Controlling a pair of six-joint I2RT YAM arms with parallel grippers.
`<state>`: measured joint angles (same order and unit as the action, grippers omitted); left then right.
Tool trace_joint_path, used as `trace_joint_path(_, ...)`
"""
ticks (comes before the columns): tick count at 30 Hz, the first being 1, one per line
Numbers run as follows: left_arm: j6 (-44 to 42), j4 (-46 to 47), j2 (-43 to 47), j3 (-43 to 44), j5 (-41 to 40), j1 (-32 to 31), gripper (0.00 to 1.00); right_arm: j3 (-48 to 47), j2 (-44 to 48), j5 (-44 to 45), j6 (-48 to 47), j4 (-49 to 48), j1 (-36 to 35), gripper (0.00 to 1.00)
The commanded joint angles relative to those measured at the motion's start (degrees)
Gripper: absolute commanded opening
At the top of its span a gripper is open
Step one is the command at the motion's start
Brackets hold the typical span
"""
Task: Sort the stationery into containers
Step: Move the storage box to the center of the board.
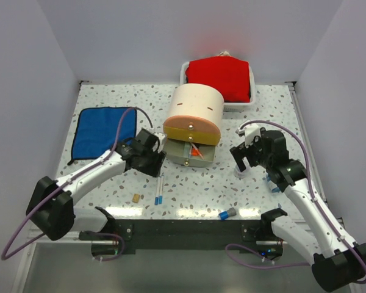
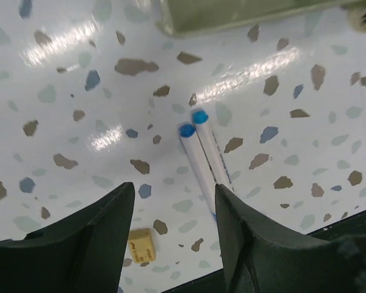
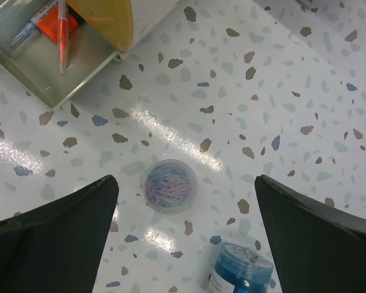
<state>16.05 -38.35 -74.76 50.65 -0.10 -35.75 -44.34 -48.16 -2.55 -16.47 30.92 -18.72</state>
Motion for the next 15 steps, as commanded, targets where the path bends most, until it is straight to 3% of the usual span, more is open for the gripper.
trace_joint_path(1, 7.9, 3.6, -2.0, -3.9, 2.0, 0.8, 0.59, -2.3, -1.3, -1.2, 1.5, -0.6, 0.1, 0.99)
trace_joint_path(15, 9.5, 6.8, -5.6, -9.6, 8.9, 0.6, 0.53, 0.1, -1.6, -2.6, 2.5, -1.9, 0.1, 0.99)
